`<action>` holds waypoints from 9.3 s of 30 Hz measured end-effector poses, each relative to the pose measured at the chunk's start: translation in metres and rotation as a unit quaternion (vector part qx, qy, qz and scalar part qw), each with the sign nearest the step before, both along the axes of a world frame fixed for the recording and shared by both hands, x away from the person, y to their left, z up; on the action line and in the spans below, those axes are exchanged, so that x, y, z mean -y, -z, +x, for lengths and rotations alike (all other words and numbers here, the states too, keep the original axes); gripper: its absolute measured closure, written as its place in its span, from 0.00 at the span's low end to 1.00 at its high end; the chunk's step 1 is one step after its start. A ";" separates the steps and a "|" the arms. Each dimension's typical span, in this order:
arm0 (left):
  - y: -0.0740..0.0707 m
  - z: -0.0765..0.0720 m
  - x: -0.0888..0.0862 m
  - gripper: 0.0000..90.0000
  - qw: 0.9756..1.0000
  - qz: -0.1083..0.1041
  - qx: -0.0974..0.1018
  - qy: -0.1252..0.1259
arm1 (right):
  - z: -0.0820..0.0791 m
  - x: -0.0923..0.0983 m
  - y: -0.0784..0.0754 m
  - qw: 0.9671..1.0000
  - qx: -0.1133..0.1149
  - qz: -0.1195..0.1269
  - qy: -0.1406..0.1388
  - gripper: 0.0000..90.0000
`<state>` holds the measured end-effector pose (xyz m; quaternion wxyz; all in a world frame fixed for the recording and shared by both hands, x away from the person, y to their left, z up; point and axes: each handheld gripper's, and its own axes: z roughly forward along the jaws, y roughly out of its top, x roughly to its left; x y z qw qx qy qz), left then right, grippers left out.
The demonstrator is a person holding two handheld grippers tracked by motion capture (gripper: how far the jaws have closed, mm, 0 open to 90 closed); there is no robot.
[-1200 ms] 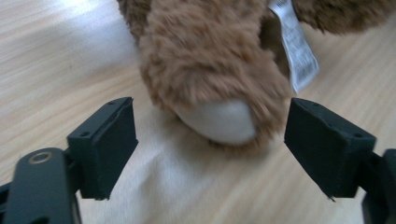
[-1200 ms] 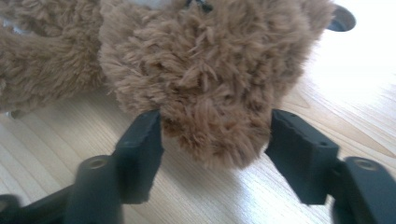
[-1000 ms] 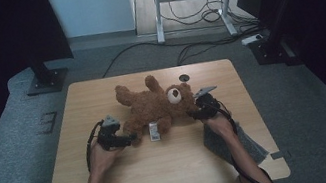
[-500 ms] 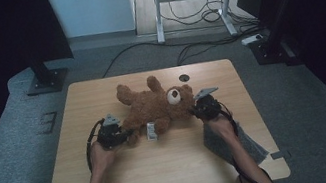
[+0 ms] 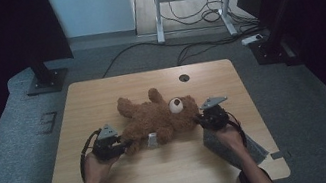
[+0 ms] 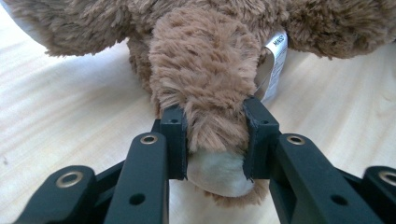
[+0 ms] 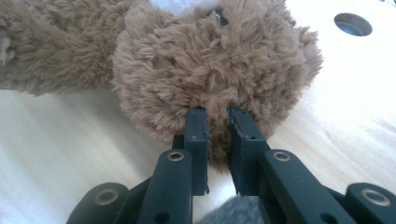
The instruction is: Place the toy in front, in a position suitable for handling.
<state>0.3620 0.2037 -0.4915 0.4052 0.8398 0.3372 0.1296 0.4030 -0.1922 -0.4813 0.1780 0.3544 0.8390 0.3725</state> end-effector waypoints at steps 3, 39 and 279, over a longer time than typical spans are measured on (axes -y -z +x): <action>0.002 -0.012 -0.002 0.73 1.000 -0.004 -0.001 0.008 | -0.012 0.002 0.001 1.000 0.000 0.001 -0.005 0.87; 0.033 -0.020 -0.008 0.60 0.999 -0.037 -0.008 0.021 | -0.048 0.076 0.045 0.992 -0.088 -0.034 0.080 0.15; 0.041 -0.014 -0.029 0.73 0.999 -0.043 -0.023 -0.008 | -0.025 0.030 -0.055 0.999 -0.031 0.007 -0.022 0.87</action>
